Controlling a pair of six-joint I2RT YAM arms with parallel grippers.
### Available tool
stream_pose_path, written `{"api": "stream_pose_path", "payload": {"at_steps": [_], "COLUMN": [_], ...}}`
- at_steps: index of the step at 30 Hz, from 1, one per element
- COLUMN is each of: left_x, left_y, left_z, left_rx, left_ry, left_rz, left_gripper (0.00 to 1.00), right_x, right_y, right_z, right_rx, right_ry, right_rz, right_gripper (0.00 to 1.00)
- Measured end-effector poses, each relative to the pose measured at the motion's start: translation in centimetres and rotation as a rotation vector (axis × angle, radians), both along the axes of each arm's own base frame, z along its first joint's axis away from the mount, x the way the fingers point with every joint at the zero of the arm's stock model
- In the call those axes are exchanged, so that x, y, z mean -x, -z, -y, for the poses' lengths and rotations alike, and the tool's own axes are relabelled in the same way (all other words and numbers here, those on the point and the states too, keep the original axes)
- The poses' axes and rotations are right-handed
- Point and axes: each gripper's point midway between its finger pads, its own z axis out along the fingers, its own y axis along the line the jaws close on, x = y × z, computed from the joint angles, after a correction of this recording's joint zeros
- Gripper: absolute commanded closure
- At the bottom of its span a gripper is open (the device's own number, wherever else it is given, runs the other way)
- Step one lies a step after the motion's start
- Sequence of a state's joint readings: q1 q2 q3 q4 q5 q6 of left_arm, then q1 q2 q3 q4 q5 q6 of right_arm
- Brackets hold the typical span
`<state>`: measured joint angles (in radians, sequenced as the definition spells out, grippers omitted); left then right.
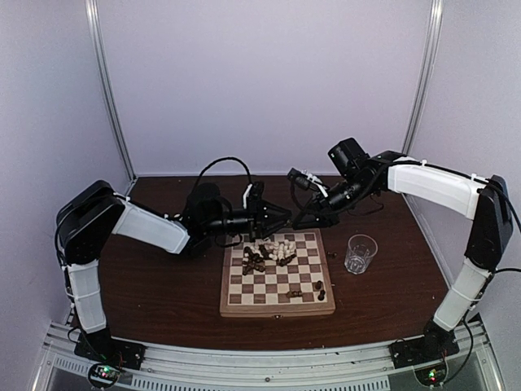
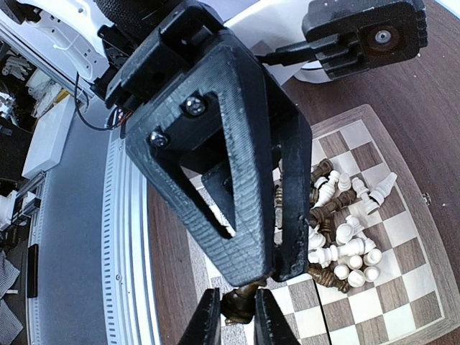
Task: Set up the chess pieces on the board
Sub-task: Pass from the right arm to the left
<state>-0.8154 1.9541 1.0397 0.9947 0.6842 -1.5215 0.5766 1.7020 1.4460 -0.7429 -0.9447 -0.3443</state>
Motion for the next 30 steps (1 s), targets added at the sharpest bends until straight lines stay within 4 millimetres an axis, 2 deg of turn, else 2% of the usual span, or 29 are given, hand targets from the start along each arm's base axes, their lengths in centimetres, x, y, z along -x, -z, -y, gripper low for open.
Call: {"api": "stream_pose_path", "payload": {"at_steps": [3,9,14,19,24,30], "left_x": [0.01,0.0,-0.01,0.02,0.3,0.24], "left_y": [0.12,0.2,0.44,0.72,0.81,0.84], "left_z": [-0.02,-0.01,0.04,0.11,0.3,0.3], "left_rx": [-0.002,-0.004,-0.007,-0.012,-0.015,-0.015], "left_ry": [0.0,0.0,0.001,0.002,0.008,0.005], "left_rz": [-0.007,-0.014,-0.022,-0.027,-0.034,-0.038], "left_gripper": [0.76,0.77,0.83,0.83,0.91,0.97], "right_x": [-0.01,-0.05,-0.1,-0.2,-0.31,-0.38], "right_y": [0.0,-0.05,-0.01,0.01,0.0,0.06], "right_z": [0.0,-0.03,-0.02,-0.05,-0.08,-0.05], "right_rx": [0.0,-0.002,0.001,0.003,0.004,0.009], "right_ry": [0.0,0.0,0.004,0.009,0.013,0.015], "right_rz": [0.0,0.003,0.004,0.006,0.01,0.015], "right_gripper": [0.95,0.95,0.95,0.95,0.94,0.77]}}
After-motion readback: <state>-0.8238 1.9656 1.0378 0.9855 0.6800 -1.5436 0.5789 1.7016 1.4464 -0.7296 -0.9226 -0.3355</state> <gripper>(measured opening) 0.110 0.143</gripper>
